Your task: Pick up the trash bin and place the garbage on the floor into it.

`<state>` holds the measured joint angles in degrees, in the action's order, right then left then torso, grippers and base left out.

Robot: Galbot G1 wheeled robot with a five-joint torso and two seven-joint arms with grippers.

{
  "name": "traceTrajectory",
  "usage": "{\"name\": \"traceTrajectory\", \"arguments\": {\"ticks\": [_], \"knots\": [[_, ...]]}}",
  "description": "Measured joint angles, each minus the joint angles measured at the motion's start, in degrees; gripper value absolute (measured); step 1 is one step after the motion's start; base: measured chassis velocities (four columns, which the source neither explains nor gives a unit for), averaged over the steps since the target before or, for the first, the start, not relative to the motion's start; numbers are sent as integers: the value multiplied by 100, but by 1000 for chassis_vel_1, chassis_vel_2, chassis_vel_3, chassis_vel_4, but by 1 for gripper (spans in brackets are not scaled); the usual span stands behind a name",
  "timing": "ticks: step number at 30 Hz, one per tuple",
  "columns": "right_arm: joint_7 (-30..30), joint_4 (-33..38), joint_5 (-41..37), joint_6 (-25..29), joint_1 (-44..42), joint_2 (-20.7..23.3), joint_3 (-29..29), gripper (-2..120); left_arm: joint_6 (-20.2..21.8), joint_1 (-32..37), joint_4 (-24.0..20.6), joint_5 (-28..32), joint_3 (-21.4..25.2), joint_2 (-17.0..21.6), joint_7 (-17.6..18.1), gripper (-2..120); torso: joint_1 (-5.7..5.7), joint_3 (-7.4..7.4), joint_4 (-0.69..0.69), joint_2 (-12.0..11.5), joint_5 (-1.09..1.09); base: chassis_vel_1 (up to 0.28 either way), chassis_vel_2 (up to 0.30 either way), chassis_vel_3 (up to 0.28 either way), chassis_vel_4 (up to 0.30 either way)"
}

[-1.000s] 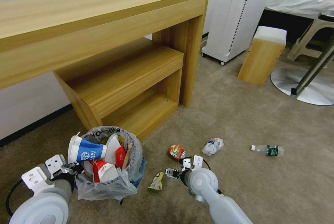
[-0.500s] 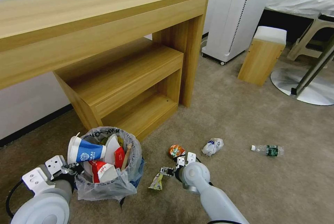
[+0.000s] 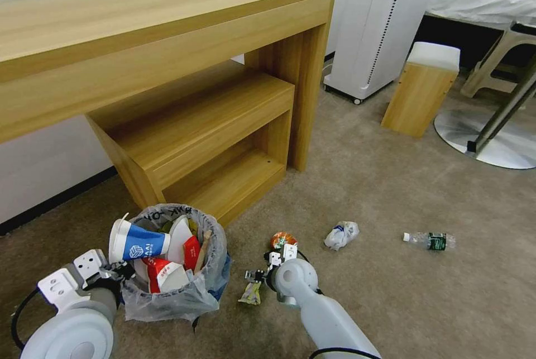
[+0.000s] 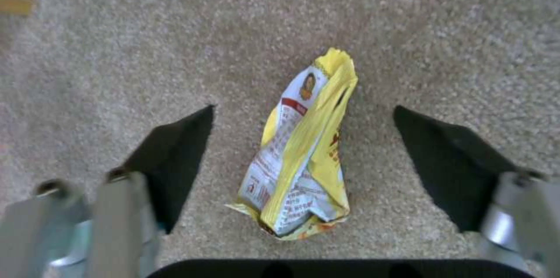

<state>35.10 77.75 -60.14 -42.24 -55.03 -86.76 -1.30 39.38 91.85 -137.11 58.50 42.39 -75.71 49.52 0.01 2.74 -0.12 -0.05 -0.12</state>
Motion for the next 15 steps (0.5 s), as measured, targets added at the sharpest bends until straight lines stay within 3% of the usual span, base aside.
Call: {"name": "traceTrajectory", "arguments": {"ticks": [1,8,15], "knots": [[0,0,0,0,0,0,0,76,0,0,0,0,0,0,0,1,0,0,0,0,0,0,0,0,0],[-102,-190,259,0,-23,-112,-10,46,-5,11,-5,-1,2,11,-3,1,0,0,0,0,0,0,0,0,0],[-250,-409,476,2,-23,-171,0,41,-7,27,-15,0,8,14,-6,1,0,0,0,0,0,0,0,0,0]]}}
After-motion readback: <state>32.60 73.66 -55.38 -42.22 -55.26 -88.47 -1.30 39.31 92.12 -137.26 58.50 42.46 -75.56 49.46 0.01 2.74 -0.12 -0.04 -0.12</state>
